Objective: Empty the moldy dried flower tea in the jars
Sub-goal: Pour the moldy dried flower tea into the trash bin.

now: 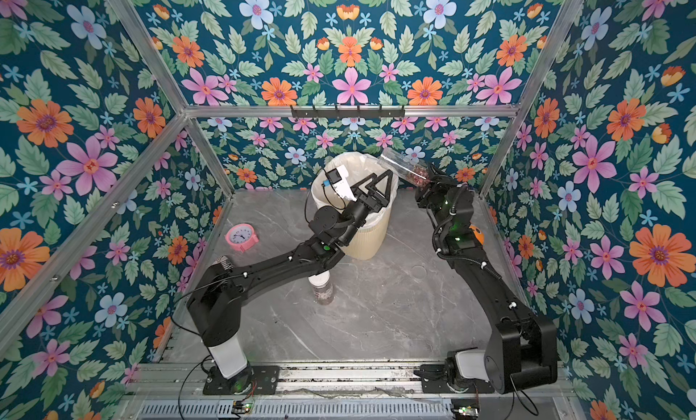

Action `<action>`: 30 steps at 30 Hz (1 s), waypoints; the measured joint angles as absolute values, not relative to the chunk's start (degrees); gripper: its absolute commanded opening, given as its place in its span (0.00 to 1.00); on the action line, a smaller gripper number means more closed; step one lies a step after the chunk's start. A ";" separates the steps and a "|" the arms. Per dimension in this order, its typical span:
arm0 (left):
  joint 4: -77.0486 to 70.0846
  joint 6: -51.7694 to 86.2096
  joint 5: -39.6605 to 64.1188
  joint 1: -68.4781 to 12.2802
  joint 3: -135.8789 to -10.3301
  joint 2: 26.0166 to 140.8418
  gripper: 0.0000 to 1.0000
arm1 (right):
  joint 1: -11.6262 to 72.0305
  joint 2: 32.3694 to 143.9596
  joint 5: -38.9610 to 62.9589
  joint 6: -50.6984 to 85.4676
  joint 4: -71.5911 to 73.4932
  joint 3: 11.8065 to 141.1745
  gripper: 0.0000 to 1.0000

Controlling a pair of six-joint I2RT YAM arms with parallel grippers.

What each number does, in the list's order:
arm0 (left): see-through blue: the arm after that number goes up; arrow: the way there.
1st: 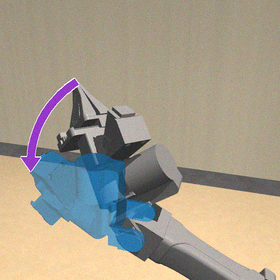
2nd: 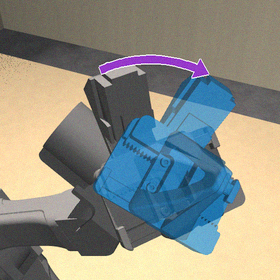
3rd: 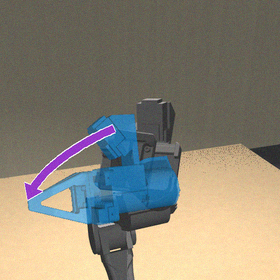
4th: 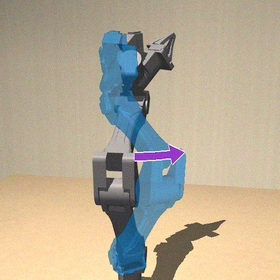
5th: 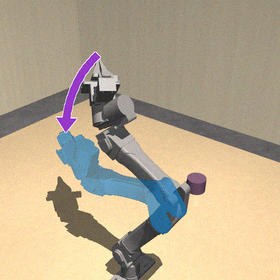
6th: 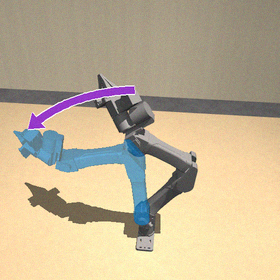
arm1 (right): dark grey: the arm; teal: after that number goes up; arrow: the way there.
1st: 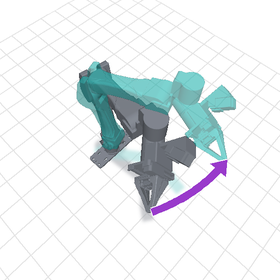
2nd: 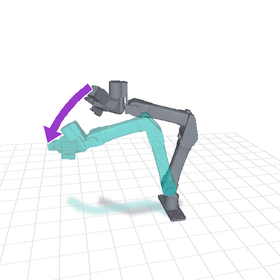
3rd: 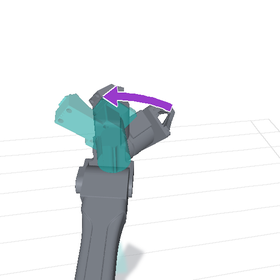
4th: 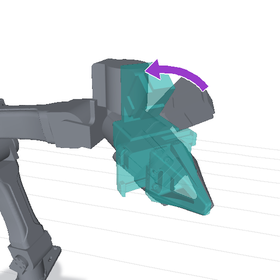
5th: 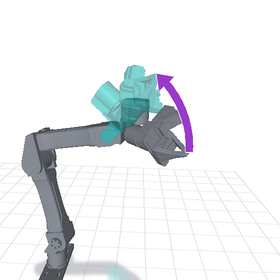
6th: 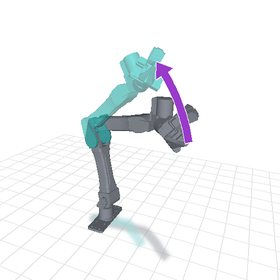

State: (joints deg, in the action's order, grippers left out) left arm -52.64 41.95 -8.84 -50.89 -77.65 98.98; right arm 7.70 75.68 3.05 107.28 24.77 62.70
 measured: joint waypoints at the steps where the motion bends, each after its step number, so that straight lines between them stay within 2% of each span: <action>1: -52.01 41.78 -8.91 -50.22 -76.82 97.58 0.98 | 7.33 75.37 3.36 105.71 23.75 63.22 0.46; 12: -43.77 40.45 -9.02 -41.30 -63.96 82.41 0.98 | 6.79 77.30 8.64 88.20 11.44 69.52 0.46; 20: -40.16 39.83 -9.02 -36.99 -55.70 74.48 0.97 | 7.57 77.87 8.78 72.44 3.51 75.16 0.45; 30: -37.39 40.56 -9.10 -34.33 -46.06 67.55 0.97 | 12.25 87.00 7.38 55.20 -5.04 90.13 0.44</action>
State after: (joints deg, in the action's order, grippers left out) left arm -37.39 40.56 -9.10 -34.33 -46.06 67.55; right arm 12.25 87.00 7.38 55.20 -5.04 90.13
